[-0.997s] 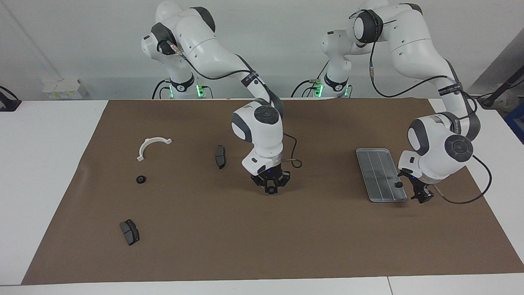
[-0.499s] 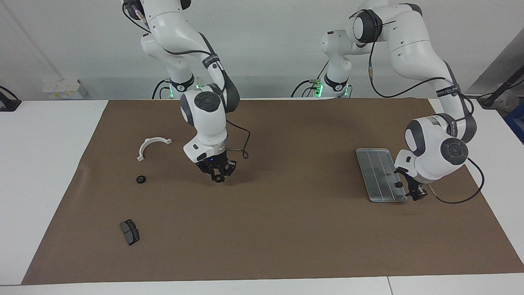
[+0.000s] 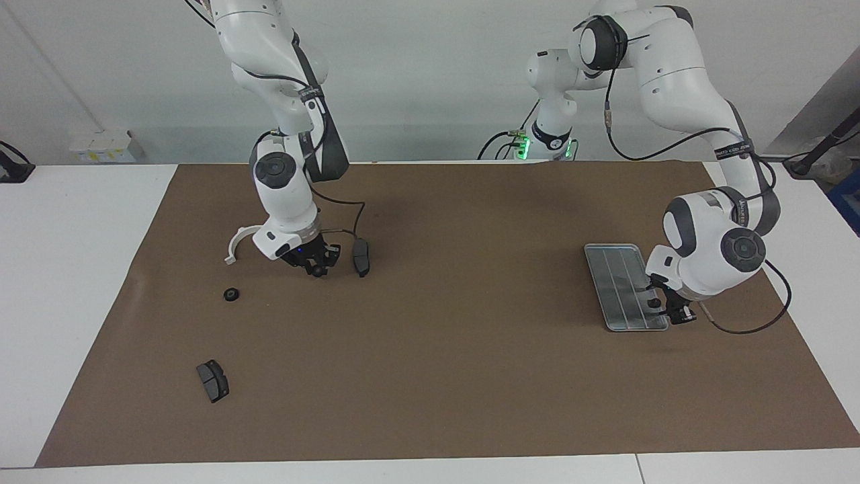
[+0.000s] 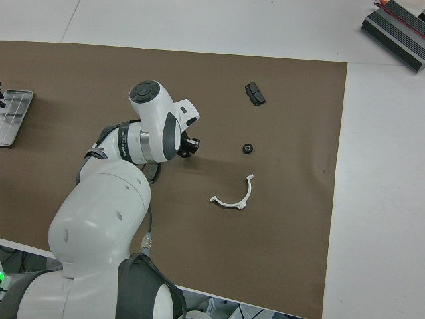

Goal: Place bearing gear from tray to pile

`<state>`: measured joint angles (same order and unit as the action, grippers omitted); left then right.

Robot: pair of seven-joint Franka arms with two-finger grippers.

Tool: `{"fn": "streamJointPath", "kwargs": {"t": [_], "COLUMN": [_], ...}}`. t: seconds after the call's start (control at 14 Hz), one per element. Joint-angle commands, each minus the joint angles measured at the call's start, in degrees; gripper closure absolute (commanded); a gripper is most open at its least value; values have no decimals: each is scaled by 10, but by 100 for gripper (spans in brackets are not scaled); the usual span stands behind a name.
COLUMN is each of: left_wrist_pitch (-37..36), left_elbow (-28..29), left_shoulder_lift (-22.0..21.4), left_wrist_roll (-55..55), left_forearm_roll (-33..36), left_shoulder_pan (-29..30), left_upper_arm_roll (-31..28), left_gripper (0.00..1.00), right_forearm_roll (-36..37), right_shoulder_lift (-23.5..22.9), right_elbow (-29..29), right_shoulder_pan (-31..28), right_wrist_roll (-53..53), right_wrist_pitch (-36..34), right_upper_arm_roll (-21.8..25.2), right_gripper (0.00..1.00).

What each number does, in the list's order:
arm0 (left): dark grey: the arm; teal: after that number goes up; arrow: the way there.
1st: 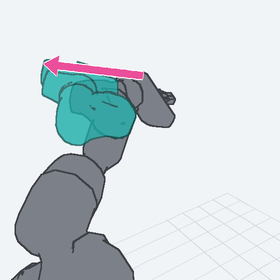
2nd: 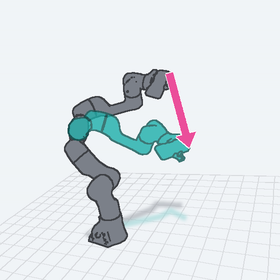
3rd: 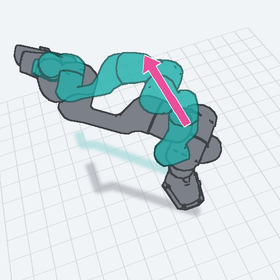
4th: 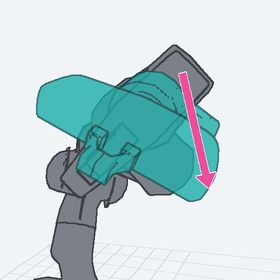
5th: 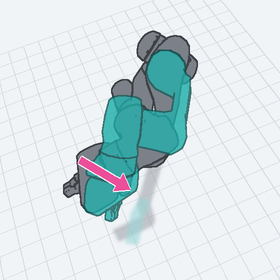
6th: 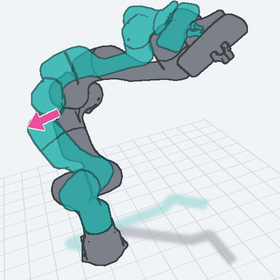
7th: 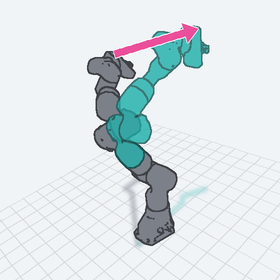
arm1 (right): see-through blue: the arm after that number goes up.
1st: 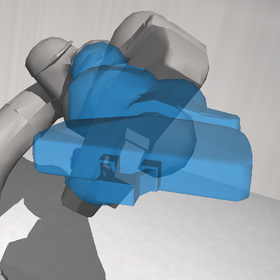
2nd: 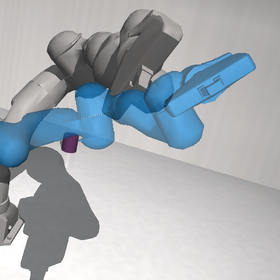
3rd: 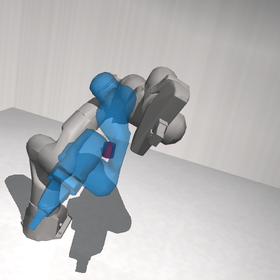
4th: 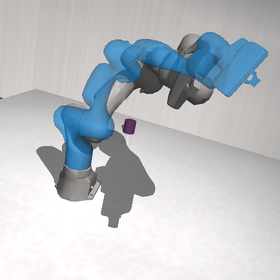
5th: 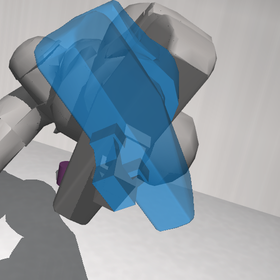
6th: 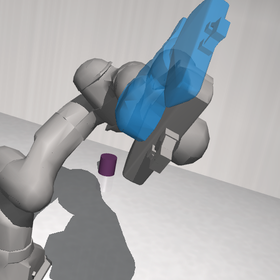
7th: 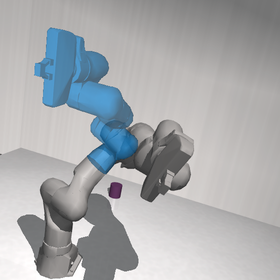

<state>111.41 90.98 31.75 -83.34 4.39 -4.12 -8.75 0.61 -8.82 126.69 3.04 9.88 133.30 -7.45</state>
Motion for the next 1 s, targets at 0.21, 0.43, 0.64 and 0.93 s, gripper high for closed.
{"fn": "streamJointPath", "kwargs": {"t": [0.21,0.43,0.64,0.93], "left_wrist_pitch": [6,8,7,7], "left_elbow": [0,-11,-25,-26], "left_shoulder_lift": [4,4,2,0], "left_wrist_roll": [-3,4,10,24], "left_forearm_roll": [11,8,1,-3], "left_shoulder_pan": [0,0,2,4], "left_upper_arm_roll": [-2,-2,-2,-2], "left_gripper": [63,74,82,97], "right_forearm_roll": [-17,-18,-18,-18], "right_shoulder_lift": [37,36,36,39], "right_elbow": [68,63,31,-28], "right_shoulder_pan": [-73,-75,-80,-74], "right_wrist_roll": [-125,-118,-118,-71], "right_wrist_pitch": [19,9,-10,-32], "right_upper_arm_roll": [-7,-7,-6,-6], "right_gripper": [85,0,0,0]}}
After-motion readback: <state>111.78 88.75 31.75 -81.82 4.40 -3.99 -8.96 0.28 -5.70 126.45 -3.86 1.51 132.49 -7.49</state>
